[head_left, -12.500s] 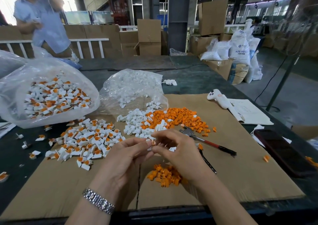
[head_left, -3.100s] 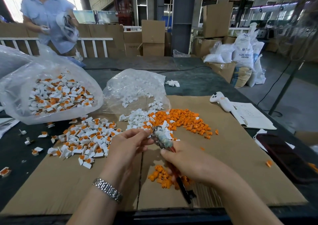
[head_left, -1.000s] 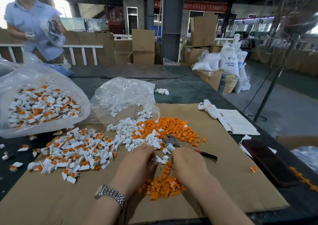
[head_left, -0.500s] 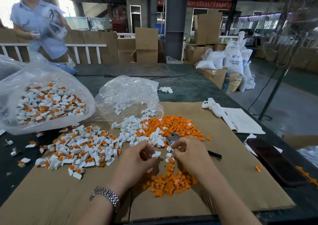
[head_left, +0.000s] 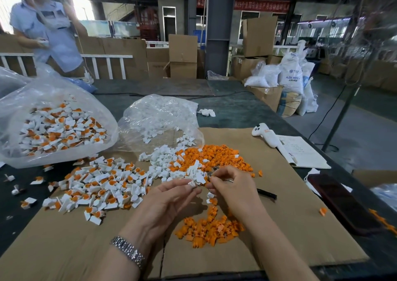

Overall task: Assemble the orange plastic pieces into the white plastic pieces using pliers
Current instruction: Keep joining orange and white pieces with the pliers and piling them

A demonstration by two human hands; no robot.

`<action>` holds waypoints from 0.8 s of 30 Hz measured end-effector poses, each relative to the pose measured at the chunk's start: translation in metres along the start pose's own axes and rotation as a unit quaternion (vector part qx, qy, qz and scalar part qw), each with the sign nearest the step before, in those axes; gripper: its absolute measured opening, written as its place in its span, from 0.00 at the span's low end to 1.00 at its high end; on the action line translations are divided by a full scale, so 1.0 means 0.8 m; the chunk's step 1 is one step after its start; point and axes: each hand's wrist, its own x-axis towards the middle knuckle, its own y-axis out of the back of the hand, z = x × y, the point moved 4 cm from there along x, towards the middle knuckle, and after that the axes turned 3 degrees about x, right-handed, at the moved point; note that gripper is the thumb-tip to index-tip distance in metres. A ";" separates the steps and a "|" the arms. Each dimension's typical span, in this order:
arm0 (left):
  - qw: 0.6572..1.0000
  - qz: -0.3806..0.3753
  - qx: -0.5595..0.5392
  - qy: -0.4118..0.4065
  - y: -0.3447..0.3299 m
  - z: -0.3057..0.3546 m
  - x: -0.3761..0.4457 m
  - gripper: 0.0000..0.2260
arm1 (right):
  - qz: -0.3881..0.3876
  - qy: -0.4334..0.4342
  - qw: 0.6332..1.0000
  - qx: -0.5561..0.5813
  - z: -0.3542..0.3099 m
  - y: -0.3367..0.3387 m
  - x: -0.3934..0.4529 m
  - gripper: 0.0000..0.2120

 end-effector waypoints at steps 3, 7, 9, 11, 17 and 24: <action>1.000 -0.010 -0.023 0.004 -0.001 0.001 -0.003 0.11 | -0.011 0.031 0.999 0.002 -0.012 0.001 -0.003 0.02; 1.000 -0.002 0.021 -0.015 -0.004 0.002 -0.008 0.09 | -0.070 0.043 0.995 0.065 -0.025 -0.003 -0.011 0.02; 1.000 -0.007 0.017 -0.021 -0.005 0.003 -0.008 0.10 | -0.085 0.066 0.993 0.037 -0.029 -0.009 -0.014 0.02; 1.000 -0.012 0.017 -0.024 -0.007 0.004 -0.009 0.10 | -0.082 0.093 0.992 -0.007 -0.031 -0.015 -0.017 0.01; 0.999 -0.033 -0.011 -0.027 -0.008 0.007 -0.013 0.07 | -0.064 0.153 0.984 -0.061 -0.028 -0.018 -0.020 0.02; 0.988 -0.008 0.115 -0.099 -0.004 0.010 -0.014 0.13 | -0.047 0.143 0.975 -0.162 -0.024 -0.030 -0.025 0.05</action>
